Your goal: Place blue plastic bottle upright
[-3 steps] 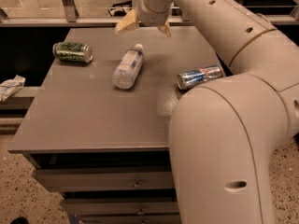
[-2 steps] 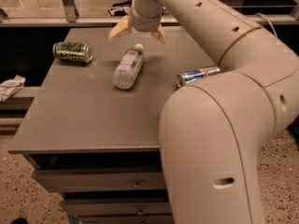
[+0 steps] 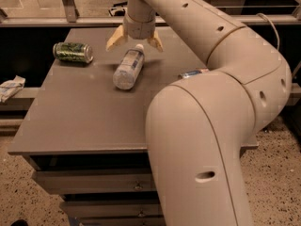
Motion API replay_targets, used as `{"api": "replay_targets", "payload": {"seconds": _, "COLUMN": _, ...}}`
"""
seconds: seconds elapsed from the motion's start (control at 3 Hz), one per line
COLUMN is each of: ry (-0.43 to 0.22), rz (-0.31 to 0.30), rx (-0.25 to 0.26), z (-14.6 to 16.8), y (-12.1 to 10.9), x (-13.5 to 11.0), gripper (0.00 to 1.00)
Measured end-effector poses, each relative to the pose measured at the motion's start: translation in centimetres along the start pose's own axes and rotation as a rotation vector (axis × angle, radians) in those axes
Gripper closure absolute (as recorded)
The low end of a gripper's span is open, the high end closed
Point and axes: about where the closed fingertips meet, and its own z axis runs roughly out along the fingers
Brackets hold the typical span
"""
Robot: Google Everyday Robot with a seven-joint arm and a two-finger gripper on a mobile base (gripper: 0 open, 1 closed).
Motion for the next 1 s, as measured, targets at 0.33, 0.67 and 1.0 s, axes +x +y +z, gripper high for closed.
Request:
{"api": "replay_targets", "payload": {"seconds": 0.33, "ry": 0.056, "rz": -0.014, "rx": 0.012, "z": 0.47, "y": 0.59, "x": 1.09, "gripper": 0.0}}
{"api": "replay_targets", "payload": {"seconds": 0.67, "ry": 0.094, "rz": -0.017, "rx": 0.031, "z": 1.07, "y": 0.74, "x": 1.85, "gripper": 0.15}}
{"api": "replay_targets", "payload": {"seconds": 1.0, "ry": 0.105, "rz": -0.017, "rx": 0.067, "z": 1.27, "y": 0.29, "x": 1.97, "gripper": 0.38}}
